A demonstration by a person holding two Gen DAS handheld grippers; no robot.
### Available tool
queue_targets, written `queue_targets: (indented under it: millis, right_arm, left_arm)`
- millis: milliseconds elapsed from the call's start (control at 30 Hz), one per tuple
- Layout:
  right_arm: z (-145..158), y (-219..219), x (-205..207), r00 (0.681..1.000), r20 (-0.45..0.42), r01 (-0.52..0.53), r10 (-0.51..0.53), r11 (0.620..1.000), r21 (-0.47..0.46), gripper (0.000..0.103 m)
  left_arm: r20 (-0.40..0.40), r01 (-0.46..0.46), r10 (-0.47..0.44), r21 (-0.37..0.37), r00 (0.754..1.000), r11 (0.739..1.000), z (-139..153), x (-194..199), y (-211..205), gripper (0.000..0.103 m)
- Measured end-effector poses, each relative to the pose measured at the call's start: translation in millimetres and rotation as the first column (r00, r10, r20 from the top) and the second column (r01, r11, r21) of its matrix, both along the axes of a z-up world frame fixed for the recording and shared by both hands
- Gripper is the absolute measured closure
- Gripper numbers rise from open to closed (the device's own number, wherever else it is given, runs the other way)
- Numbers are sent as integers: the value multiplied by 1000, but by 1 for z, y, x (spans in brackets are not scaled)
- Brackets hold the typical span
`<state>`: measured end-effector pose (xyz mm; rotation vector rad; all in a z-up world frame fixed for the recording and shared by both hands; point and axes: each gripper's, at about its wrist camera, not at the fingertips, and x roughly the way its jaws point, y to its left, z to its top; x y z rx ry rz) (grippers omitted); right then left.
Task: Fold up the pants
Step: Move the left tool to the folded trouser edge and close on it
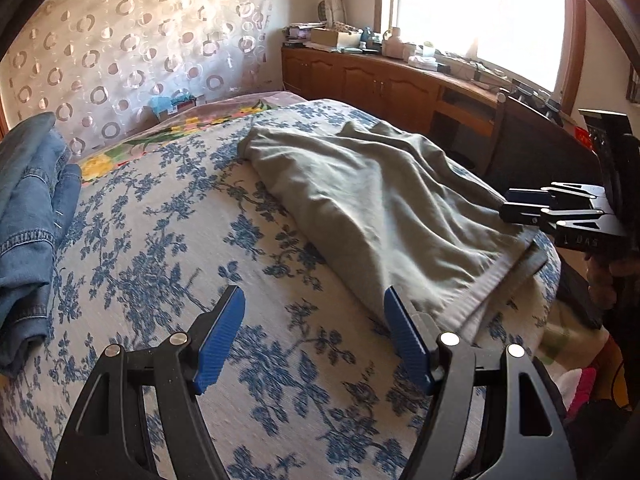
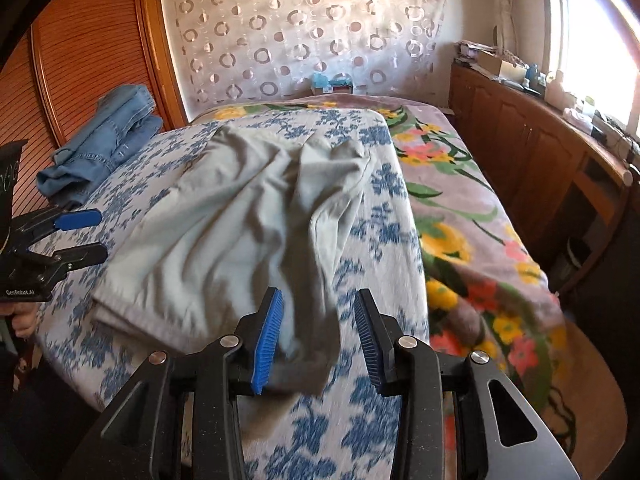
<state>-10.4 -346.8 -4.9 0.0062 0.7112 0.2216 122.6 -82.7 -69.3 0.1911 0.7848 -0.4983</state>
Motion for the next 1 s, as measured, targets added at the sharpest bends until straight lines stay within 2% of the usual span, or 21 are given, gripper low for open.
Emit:
queue_targets:
  millis: [200, 467, 800, 1000]
  right_arm:
    - [-1, -7, -7, 1000, -12, 17, -17, 1000, 19, 61]
    - [-1, 3, -9, 999, -18, 38, -38, 999, 30, 58]
    - [-5, 8, -10, 999, -26, 42, -42, 999, 20, 58]
    - [-6, 6, -9, 998, -34, 47, -46, 999, 25, 58]
  left_arm:
    - [-6, 30, -30, 14, 1000, 999, -3, -15, -8, 30]
    - [-16, 50, -50, -7, 999, 999, -3, -30, -11, 32]
    - [-38, 92, -93, -24, 995, 995, -9, -39, -19, 46]
    - [-59, 124, -126, -27, 990, 992, -16, -38, -28, 65]
